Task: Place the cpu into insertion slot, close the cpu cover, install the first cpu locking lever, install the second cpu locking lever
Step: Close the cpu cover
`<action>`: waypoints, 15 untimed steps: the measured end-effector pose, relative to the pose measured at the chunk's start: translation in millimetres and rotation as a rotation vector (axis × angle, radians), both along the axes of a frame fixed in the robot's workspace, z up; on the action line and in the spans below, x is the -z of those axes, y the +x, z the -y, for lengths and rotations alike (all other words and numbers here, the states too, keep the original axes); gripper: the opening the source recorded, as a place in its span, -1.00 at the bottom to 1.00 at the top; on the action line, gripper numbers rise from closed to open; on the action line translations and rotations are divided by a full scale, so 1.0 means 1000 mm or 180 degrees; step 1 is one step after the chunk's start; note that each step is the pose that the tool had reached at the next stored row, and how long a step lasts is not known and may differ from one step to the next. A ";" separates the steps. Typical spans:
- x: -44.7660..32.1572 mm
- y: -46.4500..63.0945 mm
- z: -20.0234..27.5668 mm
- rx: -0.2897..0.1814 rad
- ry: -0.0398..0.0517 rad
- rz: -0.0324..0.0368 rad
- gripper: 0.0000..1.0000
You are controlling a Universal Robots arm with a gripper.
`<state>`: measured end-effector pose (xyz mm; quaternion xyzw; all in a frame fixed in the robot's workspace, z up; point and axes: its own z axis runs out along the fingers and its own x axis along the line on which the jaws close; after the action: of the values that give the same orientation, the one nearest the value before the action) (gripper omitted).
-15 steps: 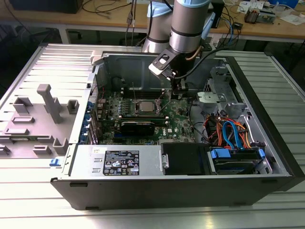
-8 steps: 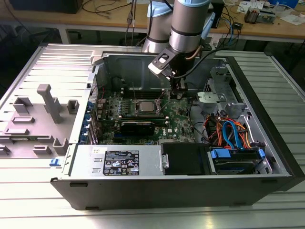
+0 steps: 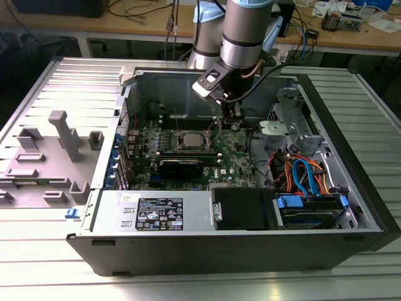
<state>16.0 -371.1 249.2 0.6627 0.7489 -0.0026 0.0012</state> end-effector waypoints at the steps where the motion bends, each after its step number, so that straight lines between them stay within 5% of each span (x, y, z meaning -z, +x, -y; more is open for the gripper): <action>1: 0.0000 -0.002 0.0000 0.0000 0.0000 0.0000 -0.79; 15: 0.0003 -0.032 -0.0001 0.0000 0.0000 0.0000 -0.79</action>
<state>-16.4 -371.0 248.9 0.6627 0.7489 -0.0025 0.0012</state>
